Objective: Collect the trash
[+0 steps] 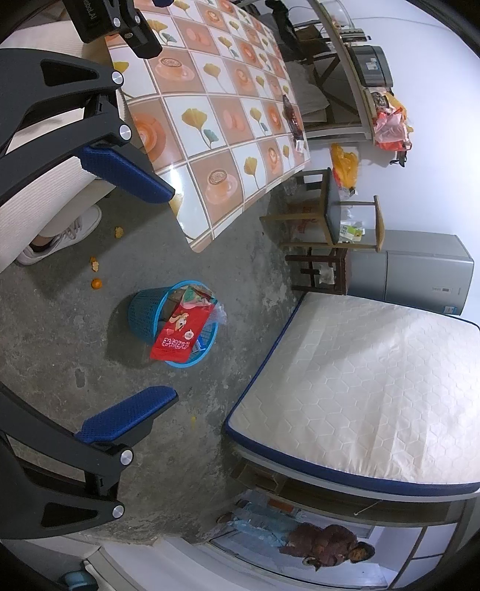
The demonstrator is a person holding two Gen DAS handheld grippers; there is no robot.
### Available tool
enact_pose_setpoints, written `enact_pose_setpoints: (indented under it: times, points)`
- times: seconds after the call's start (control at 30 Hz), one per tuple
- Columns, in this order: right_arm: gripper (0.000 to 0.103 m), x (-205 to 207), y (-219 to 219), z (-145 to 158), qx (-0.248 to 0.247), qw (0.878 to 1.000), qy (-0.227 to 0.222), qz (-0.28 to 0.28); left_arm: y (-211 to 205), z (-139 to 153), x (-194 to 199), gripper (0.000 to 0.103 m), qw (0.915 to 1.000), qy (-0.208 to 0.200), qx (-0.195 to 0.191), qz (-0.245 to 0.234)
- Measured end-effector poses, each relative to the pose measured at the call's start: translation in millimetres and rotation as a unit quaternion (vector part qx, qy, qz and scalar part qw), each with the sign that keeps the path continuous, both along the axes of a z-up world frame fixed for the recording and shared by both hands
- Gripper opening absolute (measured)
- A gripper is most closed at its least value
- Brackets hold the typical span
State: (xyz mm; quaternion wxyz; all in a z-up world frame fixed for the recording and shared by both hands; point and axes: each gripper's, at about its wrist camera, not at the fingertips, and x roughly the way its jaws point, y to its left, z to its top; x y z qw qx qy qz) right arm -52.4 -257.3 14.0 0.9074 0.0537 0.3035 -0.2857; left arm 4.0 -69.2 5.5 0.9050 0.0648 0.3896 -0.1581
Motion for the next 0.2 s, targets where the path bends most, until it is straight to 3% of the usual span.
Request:
enact_pose_setpoints:
  times: [0.2]
  points:
    - [0.096, -0.6, -0.8, 1.5, 0.0, 1.0, -0.001, -0.001, 1.6, -3.1, -0.2, 0.094, 1.0, 0.003, 0.0, 0.0]
